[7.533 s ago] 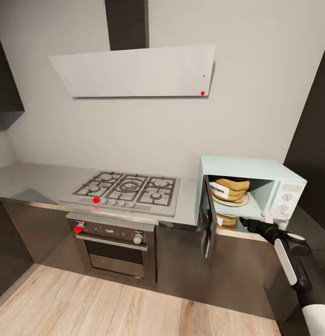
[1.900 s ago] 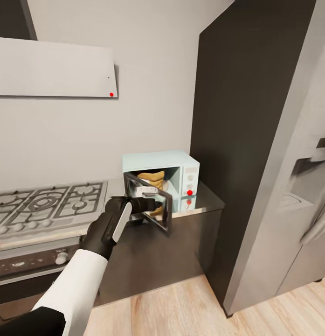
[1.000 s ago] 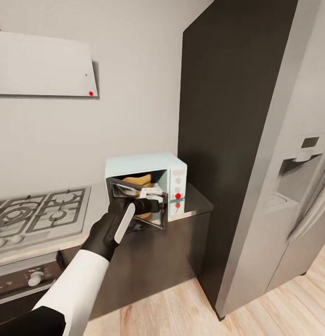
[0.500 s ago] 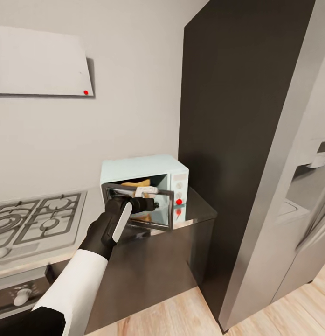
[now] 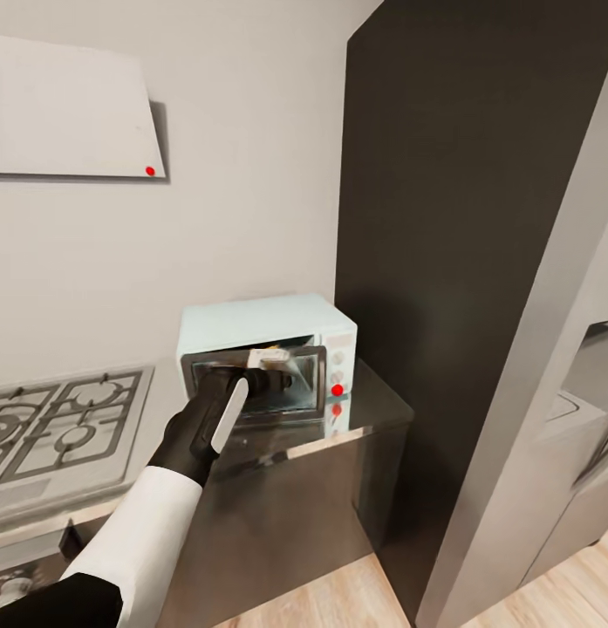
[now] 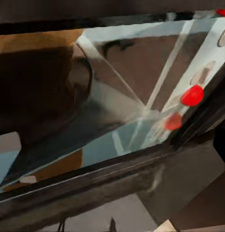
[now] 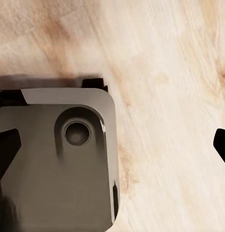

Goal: In the kitchen, take the popcorn bag from the countertop, put it into the microwave, and heat it until the popcorn is cooked so the cooked popcorn ends up inside the bag.

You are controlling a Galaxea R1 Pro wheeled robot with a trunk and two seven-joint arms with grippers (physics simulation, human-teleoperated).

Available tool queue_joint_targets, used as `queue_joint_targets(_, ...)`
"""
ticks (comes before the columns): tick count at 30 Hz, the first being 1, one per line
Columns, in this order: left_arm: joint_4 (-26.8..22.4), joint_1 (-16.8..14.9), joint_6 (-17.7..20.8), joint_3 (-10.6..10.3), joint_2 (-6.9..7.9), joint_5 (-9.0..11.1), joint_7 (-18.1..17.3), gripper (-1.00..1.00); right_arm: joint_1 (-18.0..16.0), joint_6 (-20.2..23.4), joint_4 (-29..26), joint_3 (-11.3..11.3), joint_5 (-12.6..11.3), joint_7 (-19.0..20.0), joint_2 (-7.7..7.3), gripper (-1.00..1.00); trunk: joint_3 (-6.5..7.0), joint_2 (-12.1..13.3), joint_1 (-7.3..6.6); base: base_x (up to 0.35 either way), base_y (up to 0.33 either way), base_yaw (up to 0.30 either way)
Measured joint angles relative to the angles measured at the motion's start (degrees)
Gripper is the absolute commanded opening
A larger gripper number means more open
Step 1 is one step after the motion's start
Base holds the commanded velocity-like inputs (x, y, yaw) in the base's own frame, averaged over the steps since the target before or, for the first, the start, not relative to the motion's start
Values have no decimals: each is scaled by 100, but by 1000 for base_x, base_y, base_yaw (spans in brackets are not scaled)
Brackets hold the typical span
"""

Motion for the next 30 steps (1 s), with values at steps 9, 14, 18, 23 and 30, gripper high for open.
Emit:
queue_joint_targets(9, -21, 2, 11, 3, 0, -30, 108, 100, 0, 0, 0, 0, 0, 0, -1, 100, 0, 0, 1, 130, 0, 0)
queue_joint_targets(14, -32, 2, 18, 2, 0, 76, 89, 100, 0, 0, 0, -2, 0, 0, -6, 100, 0, 1, 2, 21, 0, 0)
queue_joint_targets(18, -89, 3, 27, 1, 0, 573, 110, 100, 0, 0, 0, -3, 0, 0, -8, 100, 0, 1, 3, -98, 0, 0)
queue_joint_targets(23, -102, 3, 42, -1, 0, 655, 121, 100, 0, 0, 0, -2, 0, 0, -9, 100, 0, 1, 5, -294, 0, 0)
queue_joint_targets(30, -89, 3, 46, -66, 0, 660, 122, 100, 0, 1, 0, -2, 7, -3, -3, 100, 0, 2, 5, -341, 0, 0)
